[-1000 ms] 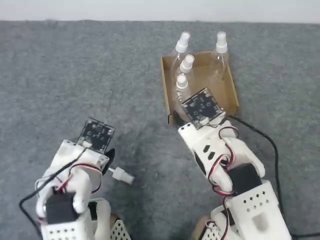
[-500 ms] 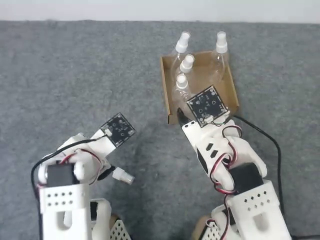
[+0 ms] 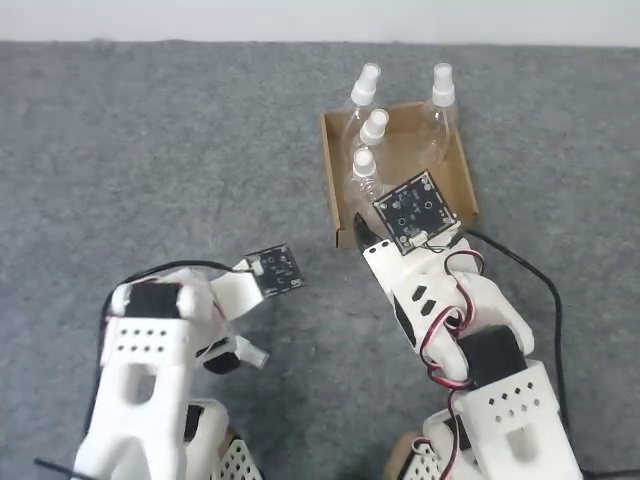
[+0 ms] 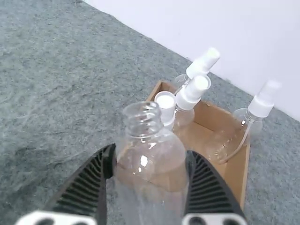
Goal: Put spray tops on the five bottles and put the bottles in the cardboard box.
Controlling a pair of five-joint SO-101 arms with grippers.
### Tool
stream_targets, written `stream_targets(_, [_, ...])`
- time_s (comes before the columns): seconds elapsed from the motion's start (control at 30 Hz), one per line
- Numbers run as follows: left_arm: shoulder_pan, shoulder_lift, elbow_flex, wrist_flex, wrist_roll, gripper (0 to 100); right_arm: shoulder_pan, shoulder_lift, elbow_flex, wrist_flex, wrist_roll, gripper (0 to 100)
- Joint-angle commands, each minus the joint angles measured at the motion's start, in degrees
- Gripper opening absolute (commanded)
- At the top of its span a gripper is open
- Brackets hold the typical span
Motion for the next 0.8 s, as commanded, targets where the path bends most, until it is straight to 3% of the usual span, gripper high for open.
stream_targets(0.0, [2.11, 4.84, -2.86, -4.84, -0.53, 27, 0.66, -1.89, -0.79, -1.27, -0.7, 5.1])
stream_targets(0.37, [7.56, 14.24, -2.86, -9.05, -0.44, 27, 0.75, -1.89, -0.79, -1.45, -0.7, 5.1])
stream_targets(0.77, [7.74, 26.37, -2.77, -18.11, -0.35, 23, 0.75, -1.89, -0.79, -1.54, -0.62, 5.1])
